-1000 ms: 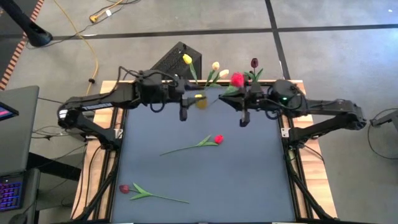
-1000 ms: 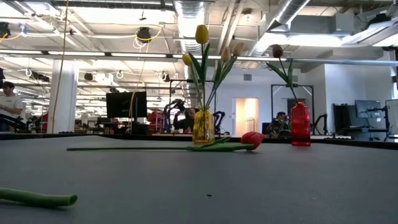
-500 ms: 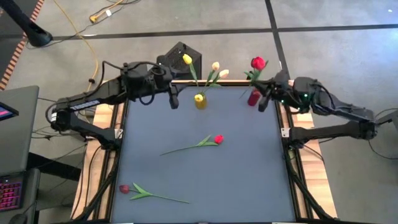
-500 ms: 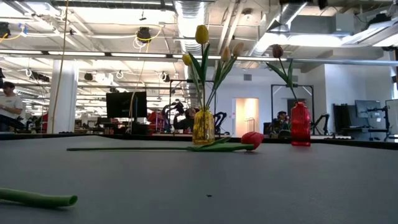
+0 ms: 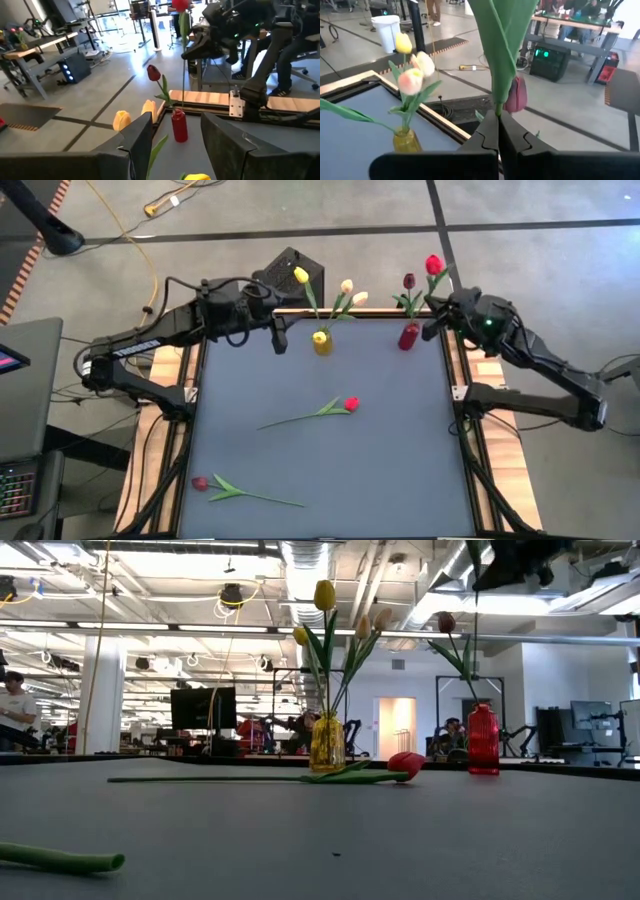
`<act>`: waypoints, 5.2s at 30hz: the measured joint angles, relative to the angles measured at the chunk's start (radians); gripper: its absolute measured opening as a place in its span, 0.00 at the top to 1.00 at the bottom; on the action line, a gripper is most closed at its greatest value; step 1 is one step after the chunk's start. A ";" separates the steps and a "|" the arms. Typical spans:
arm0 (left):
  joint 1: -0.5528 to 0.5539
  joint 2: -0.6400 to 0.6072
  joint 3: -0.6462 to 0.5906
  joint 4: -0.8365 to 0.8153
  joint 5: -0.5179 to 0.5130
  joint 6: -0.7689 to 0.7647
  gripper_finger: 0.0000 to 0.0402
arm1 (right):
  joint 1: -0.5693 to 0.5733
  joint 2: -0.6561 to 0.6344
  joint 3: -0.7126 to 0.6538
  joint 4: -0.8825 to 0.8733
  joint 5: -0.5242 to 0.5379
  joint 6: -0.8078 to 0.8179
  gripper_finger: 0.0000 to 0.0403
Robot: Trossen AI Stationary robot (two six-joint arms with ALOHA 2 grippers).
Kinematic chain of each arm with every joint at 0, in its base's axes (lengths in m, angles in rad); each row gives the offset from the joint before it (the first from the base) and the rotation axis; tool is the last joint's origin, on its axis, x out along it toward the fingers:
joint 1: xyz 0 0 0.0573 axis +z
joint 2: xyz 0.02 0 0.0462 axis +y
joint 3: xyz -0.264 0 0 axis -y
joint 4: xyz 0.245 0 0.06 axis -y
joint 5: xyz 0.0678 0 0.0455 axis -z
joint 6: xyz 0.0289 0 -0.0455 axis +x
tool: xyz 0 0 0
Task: Sort flowers into vase by color
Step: Put the top red flower into the red vase, then put the red flower into the red vase
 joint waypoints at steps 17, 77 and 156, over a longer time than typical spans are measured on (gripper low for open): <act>0.000 0.001 0.000 -0.070 0.000 -0.075 0.61 | -0.117 -0.018 -0.099 0.096 -0.046 -0.054 0.94; -0.001 0.001 0.000 -0.132 0.007 -0.079 0.61 | -0.154 -0.018 -0.127 -0.199 -0.256 0.114 0.34; -0.110 0.009 -0.280 -0.426 0.209 -0.158 0.61 | -0.224 0.059 0.014 -0.453 -0.586 0.458 0.34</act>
